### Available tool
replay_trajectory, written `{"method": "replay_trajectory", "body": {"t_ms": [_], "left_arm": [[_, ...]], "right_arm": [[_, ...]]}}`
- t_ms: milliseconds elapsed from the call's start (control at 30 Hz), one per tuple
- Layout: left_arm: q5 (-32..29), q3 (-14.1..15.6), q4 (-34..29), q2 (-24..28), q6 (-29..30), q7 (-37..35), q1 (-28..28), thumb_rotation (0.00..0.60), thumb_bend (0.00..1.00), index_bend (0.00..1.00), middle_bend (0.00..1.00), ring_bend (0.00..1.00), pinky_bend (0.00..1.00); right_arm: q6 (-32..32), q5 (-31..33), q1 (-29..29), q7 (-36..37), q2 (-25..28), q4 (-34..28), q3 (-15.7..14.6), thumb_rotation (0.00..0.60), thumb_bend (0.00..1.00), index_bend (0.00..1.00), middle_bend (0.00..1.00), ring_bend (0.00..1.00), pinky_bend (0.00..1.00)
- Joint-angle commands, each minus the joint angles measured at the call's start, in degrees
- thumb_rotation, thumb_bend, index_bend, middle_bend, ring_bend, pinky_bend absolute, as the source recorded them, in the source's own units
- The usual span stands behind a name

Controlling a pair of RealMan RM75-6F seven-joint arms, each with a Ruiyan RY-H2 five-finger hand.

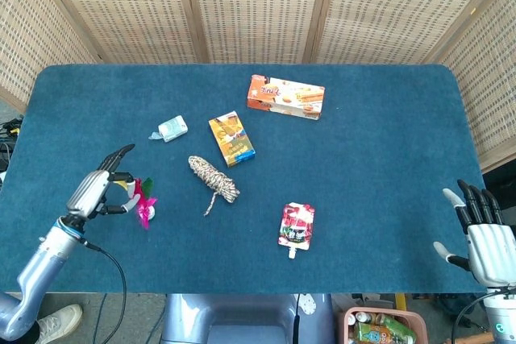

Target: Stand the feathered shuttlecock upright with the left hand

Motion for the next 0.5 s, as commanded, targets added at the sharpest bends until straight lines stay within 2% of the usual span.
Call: {"method": "replay_trajectory", "body": {"t_ms": [33, 167, 267, 333, 400, 500], "left_arm": [[0.53, 0.57, 0.66, -0.70, 0.35, -0.16, -0.13, 0.600, 0.43, 0.70, 0.00, 0.00, 0.00], [1.15, 1.61, 1.21, -1.16, 1.03, 0.60, 0.24, 0.600, 0.44, 0.66, 0.00, 0.00, 0.00], [2.15, 2.67, 0.70, -0.63, 2.09, 0.05, 0.86, 0.600, 0.30, 0.40, 0.00, 0.00, 0.00], [2.97, 3.13, 0.55, -0.29, 3.70, -0.13, 1.53, 0.600, 0.12, 0.11, 0.00, 0.00, 0.00], [3.74, 3.52, 0.48, 0.07, 5.58, 0.09, 2.34, 0.600, 0.04, 0.01, 0.00, 0.00, 0.00], [4.44, 4.01, -0.27, 1.16, 8.37, 0.34, 3.74, 0.600, 0.01, 0.00, 0.00, 0.00, 0.00]], "right_arm": [[0.03, 0.00, -0.01, 0.03, 0.01, -0.04, 0.01, 0.600, 0.00, 0.00, 0.00, 0.00, 0.00], [0.22, -0.04, -0.09, 0.28, 0.15, -0.14, 0.05, 0.600, 0.00, 0.00, 0.00, 0.00, 0.00], [0.52, -0.30, -0.20, 0.60, 0.27, -0.21, 0.01, 0.600, 0.00, 0.00, 0.00, 0.00, 0.00], [0.68, -0.51, -0.25, 0.79, 0.35, -0.26, -0.04, 0.600, 0.00, 0.00, 0.00, 0.00, 0.00], [0.86, -0.70, -0.32, 1.09, 0.47, -0.34, -0.09, 0.600, 0.00, 0.00, 0.00, 0.00, 0.00], [1.30, -1.17, -0.49, 1.61, 0.70, -0.49, -0.21, 0.600, 0.00, 0.00, 0.00, 0.00, 0.00]]}}
